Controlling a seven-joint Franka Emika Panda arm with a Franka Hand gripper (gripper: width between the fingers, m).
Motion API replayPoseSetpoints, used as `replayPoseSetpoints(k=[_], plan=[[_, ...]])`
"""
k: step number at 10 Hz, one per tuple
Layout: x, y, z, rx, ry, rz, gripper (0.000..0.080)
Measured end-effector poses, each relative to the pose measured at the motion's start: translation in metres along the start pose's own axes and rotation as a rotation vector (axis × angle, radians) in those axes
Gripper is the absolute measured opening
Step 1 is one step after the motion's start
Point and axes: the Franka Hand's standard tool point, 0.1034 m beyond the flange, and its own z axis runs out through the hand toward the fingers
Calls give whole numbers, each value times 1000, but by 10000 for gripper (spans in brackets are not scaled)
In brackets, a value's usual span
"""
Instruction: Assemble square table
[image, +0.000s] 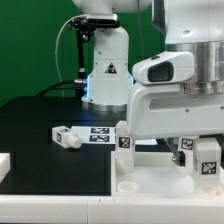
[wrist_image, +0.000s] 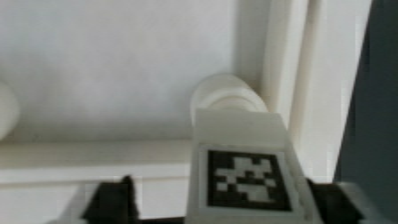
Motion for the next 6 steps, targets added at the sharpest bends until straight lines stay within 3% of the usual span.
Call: replayPoseSetpoints(k=[1,6], plan=[[0,0,0,0,0,85,277],[-1,-3,2,4,18,573,279]])
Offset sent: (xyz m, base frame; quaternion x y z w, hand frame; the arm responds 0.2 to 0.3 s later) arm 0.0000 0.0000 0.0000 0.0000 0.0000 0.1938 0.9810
